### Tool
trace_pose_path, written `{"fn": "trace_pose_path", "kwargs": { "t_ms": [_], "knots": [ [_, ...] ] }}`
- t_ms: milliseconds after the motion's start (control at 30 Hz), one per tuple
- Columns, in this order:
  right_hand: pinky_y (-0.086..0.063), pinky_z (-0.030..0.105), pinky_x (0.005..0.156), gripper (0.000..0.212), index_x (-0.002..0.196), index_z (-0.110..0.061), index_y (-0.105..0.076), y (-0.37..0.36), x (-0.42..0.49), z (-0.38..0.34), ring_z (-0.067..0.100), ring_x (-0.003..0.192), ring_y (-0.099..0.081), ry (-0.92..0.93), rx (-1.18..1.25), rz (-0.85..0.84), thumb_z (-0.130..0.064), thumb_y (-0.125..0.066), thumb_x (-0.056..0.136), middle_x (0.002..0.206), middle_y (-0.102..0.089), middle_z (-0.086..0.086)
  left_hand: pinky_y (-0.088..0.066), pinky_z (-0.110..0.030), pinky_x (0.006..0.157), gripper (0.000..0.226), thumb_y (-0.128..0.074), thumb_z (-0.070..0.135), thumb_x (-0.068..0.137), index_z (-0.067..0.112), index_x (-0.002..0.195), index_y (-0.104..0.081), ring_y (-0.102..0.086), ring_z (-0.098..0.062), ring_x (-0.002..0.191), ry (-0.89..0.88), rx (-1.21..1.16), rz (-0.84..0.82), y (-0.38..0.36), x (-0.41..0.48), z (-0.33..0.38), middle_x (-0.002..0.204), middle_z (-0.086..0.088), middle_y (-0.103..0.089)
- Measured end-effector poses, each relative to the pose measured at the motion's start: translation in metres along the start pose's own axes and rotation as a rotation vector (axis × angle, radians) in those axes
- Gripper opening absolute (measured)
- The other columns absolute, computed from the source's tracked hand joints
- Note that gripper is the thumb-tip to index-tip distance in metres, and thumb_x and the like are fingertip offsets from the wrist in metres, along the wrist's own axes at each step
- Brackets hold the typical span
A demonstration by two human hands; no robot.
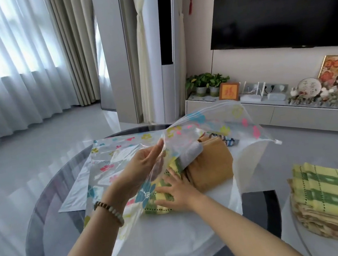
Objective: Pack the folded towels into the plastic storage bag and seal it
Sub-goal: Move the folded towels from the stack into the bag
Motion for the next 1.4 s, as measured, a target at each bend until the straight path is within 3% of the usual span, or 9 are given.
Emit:
{"fn": "trace_pose_path", "kwargs": {
  "t_ms": [267,333,433,500,633,1067,1267,1333,1400],
  "knots": [
    [0.010,0.018,0.113,0.059,0.143,-0.050,-0.023,0.057,-0.129,0.034,-0.004,0.144,0.005,0.156,-0.091,0.118,-0.068,-0.033,0.088,0.157,-0.001,-0.024,-0.034,-0.023,0.049,0.037,-0.050,0.050,0.083,0.016,0.069,-0.053,-0.041,-0.010,0.049,-0.005,0.015,0.039,-0.023,0.012,-0.012,0.060,-0.002,-0.046],
    [-0.017,0.017,0.111,0.053,0.135,-0.041,-0.044,0.082,-0.173,0.053,0.001,0.137,-0.030,0.119,-0.098,0.203,-0.065,-0.040,0.088,0.151,-0.033,-0.015,-0.046,-0.021,0.053,0.025,-0.057,0.040,0.083,0.016,0.078,-0.060,-0.054,-0.007,0.054,0.006,-0.072,0.044,-0.032,0.015,-0.016,0.065,0.004,-0.060],
    [-0.050,0.017,0.072,0.044,0.104,-0.024,-0.066,0.121,-0.235,0.091,0.009,0.088,-0.065,0.034,-0.155,0.420,-0.059,-0.043,0.090,0.105,-0.062,-0.009,-0.052,-0.021,0.061,0.013,-0.064,0.031,0.080,0.020,0.087,-0.064,-0.063,-0.005,0.062,-0.059,-0.161,0.091,-0.043,0.019,-0.017,0.071,0.009,-0.070],
    [-0.050,0.020,0.063,0.047,0.100,-0.026,-0.065,0.137,-0.267,0.133,0.008,0.080,-0.063,-0.161,-0.100,0.465,-0.064,-0.041,0.086,0.101,-0.058,-0.016,-0.048,-0.028,0.064,0.018,-0.066,0.040,0.076,0.023,0.083,-0.065,-0.063,-0.006,0.061,-0.092,-0.135,0.177,-0.047,0.020,-0.019,0.069,0.011,-0.069],
    [-0.041,0.027,0.099,0.055,0.123,-0.035,-0.055,0.128,-0.310,0.223,0.007,0.122,-0.048,-0.500,0.016,0.276,-0.062,-0.062,0.076,0.132,-0.046,-0.020,-0.042,-0.016,0.050,0.033,-0.055,0.053,0.081,0.024,0.067,-0.062,-0.054,-0.004,0.049,-0.125,-0.019,0.279,-0.061,0.020,-0.021,0.053,0.012,-0.062],
    [-0.026,0.033,0.111,0.083,0.139,-0.031,-0.044,0.110,-0.331,0.294,0.014,0.136,-0.034,-0.688,-0.098,0.111,-0.063,-0.070,0.068,0.147,-0.040,-0.011,-0.038,-0.009,0.043,0.043,-0.046,0.051,0.087,0.018,0.062,-0.058,-0.049,-0.001,0.041,-0.057,0.011,0.316,-0.074,0.026,-0.033,0.044,0.008,-0.056],
    [-0.037,0.030,0.101,0.048,0.122,-0.020,-0.064,0.114,-0.330,0.307,0.017,0.122,-0.051,-0.689,0.013,0.220,-0.047,-0.066,0.082,0.129,-0.059,-0.005,-0.038,-0.029,0.057,0.043,-0.048,0.057,0.081,0.018,0.065,-0.058,-0.047,-0.015,0.053,-0.008,-0.013,0.280,-0.071,0.024,-0.037,0.060,-0.005,-0.052],
    [-0.045,0.034,0.081,0.031,0.092,-0.013,-0.073,0.122,-0.331,0.312,0.022,0.096,-0.063,-0.709,0.120,0.248,-0.041,-0.066,0.085,0.099,-0.070,0.002,-0.039,-0.029,0.057,0.042,-0.050,0.057,0.078,0.017,0.066,-0.058,-0.048,-0.015,0.053,0.008,-0.026,0.284,-0.068,0.022,-0.036,0.061,-0.004,-0.053],
    [-0.030,0.034,0.053,0.044,0.052,-0.017,-0.049,0.135,-0.335,0.312,0.019,0.054,-0.047,-0.744,0.211,0.325,-0.042,-0.066,0.083,0.052,-0.046,-0.002,-0.047,-0.026,0.054,0.039,-0.054,0.052,0.078,0.015,0.070,-0.059,-0.054,-0.010,0.051,0.019,-0.075,0.290,-0.065,0.020,-0.034,0.064,-0.003,-0.056]
  ]
}}
Point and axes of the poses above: each hand's wrist, its own x-axis towards the middle knuckle, its own y-axis out of the back of the hand, z = x × y, the point moved 8 cm from there along x, towards the middle knuckle
